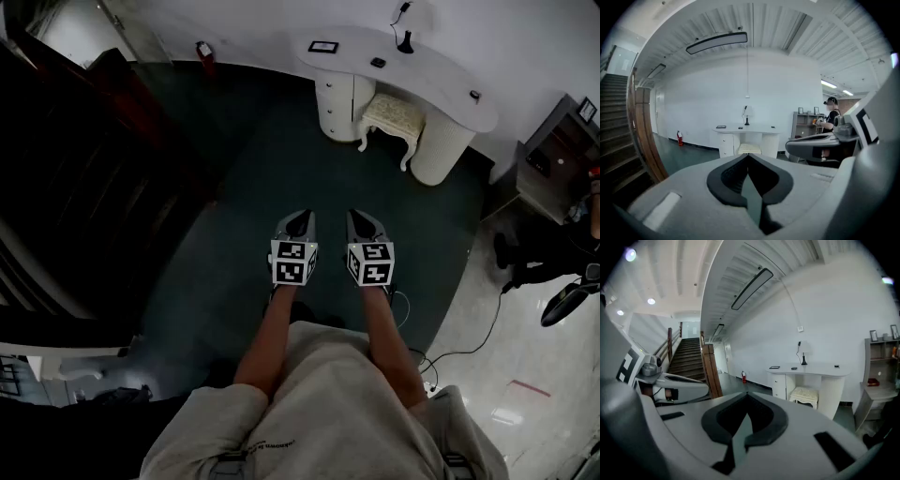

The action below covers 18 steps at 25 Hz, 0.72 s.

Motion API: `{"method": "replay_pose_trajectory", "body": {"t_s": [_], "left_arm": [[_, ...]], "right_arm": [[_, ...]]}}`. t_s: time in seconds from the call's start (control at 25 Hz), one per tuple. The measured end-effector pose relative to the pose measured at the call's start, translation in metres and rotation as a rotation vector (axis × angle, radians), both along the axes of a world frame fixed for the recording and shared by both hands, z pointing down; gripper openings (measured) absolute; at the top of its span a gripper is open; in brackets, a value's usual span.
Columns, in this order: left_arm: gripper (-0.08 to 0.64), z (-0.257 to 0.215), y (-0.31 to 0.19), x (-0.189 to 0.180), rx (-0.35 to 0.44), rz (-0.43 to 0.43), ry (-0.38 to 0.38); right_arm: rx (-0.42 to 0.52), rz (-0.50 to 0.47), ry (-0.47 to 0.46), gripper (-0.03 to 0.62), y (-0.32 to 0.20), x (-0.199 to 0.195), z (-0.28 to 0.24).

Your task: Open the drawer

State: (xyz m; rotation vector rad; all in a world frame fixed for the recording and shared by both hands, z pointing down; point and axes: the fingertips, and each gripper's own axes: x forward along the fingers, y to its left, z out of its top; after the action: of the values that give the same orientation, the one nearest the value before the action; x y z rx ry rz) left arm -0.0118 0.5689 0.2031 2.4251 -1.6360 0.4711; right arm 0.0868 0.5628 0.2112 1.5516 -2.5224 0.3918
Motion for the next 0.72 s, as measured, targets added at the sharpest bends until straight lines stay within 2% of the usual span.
{"method": "replay_pose_trajectory", "body": {"t_s": [0.2, 0.36, 0.52, 0.72], "left_arm": [[0.009, -0.004, 0.000, 0.007, 0.016, -0.009, 0.040], [0.009, -0.002, -0.001, 0.016, 0.008, 0.016, 0.043], [0.009, -0.001, -0.013, 0.013, -0.012, 0.015, 0.055], [0.009, 0.005, -0.044, 0.019, 0.000, 0.021, -0.026]], "right_arm": [[-0.025, 0.011, 0.046, 0.015, -0.003, 0.015, 0.006], [-0.030, 0.019, -0.049, 0.015, -0.009, 0.022, 0.003], [0.005, 0.010, -0.083, 0.015, -0.016, 0.015, -0.005], [0.015, -0.012, -0.156, 0.017, -0.042, 0.008, -0.006]]}}
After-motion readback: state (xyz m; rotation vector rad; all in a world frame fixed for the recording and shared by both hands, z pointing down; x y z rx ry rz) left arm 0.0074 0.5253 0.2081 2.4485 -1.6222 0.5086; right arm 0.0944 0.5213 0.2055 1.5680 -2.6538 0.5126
